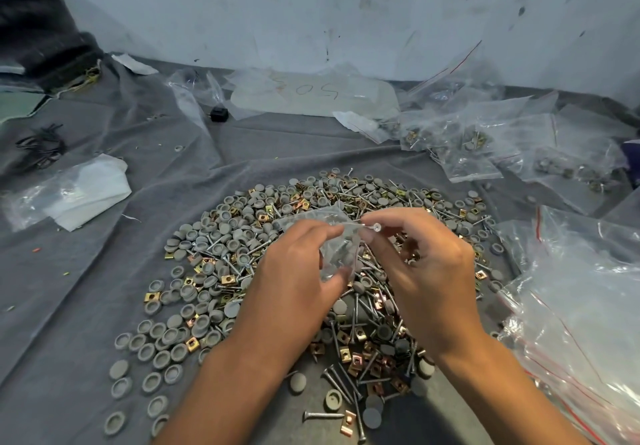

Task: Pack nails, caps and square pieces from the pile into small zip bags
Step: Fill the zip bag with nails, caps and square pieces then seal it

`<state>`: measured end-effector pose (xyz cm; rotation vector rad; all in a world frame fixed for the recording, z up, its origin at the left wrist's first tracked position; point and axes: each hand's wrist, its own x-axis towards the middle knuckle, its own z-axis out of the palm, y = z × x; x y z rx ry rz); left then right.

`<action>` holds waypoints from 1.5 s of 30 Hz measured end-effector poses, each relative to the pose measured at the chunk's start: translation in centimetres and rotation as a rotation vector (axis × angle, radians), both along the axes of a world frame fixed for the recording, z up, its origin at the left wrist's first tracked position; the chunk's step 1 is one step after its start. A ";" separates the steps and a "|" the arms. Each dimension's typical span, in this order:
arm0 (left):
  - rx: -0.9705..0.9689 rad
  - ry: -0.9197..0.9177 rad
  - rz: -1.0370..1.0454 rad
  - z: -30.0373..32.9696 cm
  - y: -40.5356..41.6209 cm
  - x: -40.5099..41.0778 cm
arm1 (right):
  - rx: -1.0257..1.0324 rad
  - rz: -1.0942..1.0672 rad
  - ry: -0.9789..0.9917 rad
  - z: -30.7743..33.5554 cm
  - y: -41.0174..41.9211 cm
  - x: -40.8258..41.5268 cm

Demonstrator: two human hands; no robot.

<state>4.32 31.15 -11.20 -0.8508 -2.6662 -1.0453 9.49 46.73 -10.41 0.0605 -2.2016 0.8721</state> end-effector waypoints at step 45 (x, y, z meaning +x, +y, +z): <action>-0.067 0.027 0.037 0.5 0.1 0.3 | 0.177 0.078 -0.343 -1.1 0.8 -0.3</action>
